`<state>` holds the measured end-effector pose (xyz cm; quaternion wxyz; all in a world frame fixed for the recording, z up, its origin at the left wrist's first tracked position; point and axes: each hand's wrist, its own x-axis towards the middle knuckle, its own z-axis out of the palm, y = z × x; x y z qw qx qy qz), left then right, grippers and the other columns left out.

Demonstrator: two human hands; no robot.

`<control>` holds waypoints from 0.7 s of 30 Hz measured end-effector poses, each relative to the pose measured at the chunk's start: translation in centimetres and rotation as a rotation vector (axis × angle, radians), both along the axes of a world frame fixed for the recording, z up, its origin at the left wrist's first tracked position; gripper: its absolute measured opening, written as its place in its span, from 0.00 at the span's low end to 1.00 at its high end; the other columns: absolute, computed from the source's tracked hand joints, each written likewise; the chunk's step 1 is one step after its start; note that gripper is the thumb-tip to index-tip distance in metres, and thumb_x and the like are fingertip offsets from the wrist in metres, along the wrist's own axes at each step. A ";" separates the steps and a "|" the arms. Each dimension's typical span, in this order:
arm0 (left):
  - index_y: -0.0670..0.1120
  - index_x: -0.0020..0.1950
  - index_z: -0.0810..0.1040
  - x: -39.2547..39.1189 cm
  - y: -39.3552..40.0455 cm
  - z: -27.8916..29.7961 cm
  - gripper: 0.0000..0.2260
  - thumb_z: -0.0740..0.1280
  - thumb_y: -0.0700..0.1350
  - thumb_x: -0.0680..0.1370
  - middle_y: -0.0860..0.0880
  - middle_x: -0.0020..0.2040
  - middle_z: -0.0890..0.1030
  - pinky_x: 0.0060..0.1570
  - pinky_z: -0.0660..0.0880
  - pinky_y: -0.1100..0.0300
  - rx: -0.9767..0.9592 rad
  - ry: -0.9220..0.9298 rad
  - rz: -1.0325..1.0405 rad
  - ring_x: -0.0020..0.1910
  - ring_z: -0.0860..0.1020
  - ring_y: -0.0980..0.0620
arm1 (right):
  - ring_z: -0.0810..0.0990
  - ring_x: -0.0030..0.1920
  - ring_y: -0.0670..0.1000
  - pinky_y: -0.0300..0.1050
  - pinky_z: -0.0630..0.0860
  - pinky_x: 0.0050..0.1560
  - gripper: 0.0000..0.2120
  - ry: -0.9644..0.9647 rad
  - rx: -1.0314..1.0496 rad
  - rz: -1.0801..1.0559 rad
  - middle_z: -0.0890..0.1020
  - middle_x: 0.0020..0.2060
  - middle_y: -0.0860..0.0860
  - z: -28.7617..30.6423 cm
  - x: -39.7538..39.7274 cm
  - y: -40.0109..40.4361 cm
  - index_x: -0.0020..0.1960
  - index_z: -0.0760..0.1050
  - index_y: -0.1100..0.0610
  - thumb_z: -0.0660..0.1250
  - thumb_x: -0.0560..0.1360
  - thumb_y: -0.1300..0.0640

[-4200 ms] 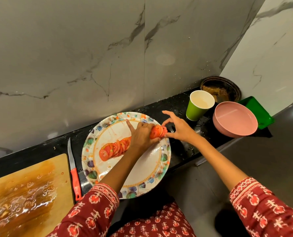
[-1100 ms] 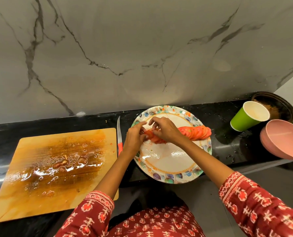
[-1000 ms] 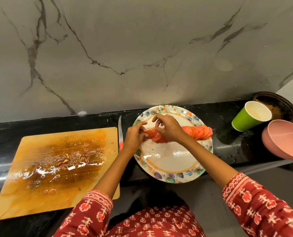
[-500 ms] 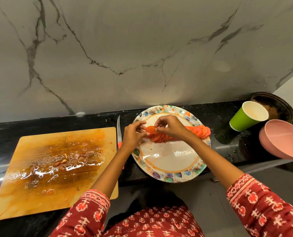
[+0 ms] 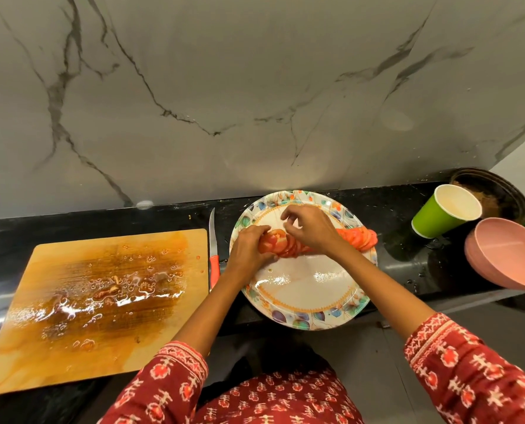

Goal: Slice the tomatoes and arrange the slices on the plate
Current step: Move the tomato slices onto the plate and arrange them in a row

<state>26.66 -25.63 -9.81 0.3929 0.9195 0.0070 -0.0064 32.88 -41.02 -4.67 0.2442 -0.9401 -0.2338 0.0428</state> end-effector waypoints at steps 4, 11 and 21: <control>0.45 0.67 0.70 -0.2 0.2 -0.1 0.32 0.77 0.45 0.65 0.45 0.63 0.74 0.62 0.70 0.54 -0.028 -0.005 -0.014 0.63 0.71 0.47 | 0.73 0.36 0.49 0.45 0.72 0.39 0.06 -0.059 0.187 -0.106 0.77 0.35 0.47 -0.1 0.3 -2.8 0.49 0.79 0.61 0.67 0.73 0.63; 0.45 0.71 0.66 -0.9 1.6 0.2 0.38 0.78 0.44 0.64 0.45 0.64 0.73 0.64 0.65 0.53 0.030 0.054 -0.008 0.65 0.69 0.47 | 0.76 0.36 0.50 0.48 0.75 0.40 0.06 -0.047 0.234 -0.124 0.80 0.37 0.52 -0.9 -0.8 -4.5 0.50 0.78 0.61 0.68 0.73 0.63; 0.41 0.58 0.76 -1.1 1.7 1.9 0.18 0.72 0.33 0.69 0.47 0.44 0.77 0.43 0.76 0.64 -0.071 0.093 0.045 0.43 0.77 0.52 | 0.78 0.42 0.49 0.45 0.78 0.45 0.09 0.058 0.207 0.050 0.82 0.44 0.55 -0.7 -1.1 -1.4 0.54 0.78 0.60 0.68 0.74 0.61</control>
